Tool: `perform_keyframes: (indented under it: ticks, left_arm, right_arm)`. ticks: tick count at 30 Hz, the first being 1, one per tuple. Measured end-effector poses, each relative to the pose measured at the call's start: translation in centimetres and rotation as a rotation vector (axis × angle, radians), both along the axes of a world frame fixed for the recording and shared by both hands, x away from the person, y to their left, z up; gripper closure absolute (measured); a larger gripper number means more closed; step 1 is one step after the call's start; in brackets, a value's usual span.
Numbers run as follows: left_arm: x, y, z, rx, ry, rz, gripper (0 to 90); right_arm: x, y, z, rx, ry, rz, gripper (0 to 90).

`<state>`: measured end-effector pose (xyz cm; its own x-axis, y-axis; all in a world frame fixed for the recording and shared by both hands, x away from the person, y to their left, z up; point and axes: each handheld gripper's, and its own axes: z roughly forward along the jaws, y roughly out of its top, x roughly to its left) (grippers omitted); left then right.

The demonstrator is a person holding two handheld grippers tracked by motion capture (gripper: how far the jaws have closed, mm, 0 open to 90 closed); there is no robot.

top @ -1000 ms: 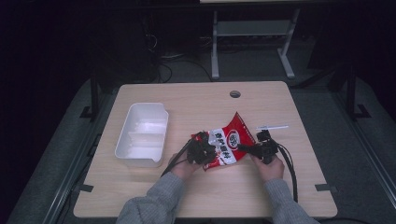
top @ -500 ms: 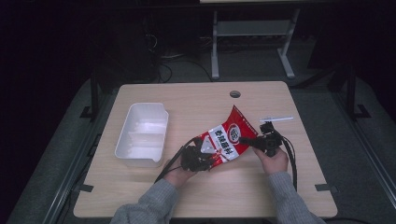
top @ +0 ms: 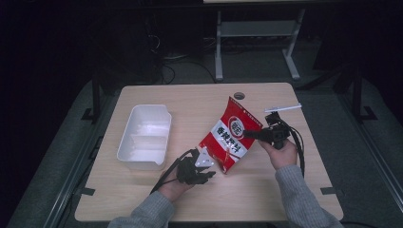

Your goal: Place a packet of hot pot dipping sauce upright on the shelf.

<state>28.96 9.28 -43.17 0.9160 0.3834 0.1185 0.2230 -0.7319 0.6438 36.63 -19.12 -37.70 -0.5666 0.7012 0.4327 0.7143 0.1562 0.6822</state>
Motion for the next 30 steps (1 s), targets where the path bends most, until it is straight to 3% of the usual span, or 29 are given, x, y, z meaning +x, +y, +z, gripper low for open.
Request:
perform_keyframes:
  ticks: [4, 16, 19, 30]
  left_arm:
    - [-0.6, 0.8, 0.0, -0.019, 0.004, -0.005, 65.1]
    - [-1.5, 2.3, 0.0, -0.019, 0.001, -0.009, 62.1]
    - [-1.8, 2.7, -0.1, -0.017, 0.001, -0.010, 61.5]
    - [-2.8, 4.6, -0.3, -0.017, 0.002, -0.005, 60.3]
  right_arm:
    - [0.1, 0.5, 1.2, 0.001, -0.006, 0.022, 88.4]
    - [0.4, 1.8, 3.3, 0.006, -0.012, 0.071, 88.5]
    - [0.5, 2.6, 4.0, 0.031, -0.008, 0.094, 88.5]
    - [1.1, 4.8, 5.5, 0.005, -0.021, 0.122, 88.6]
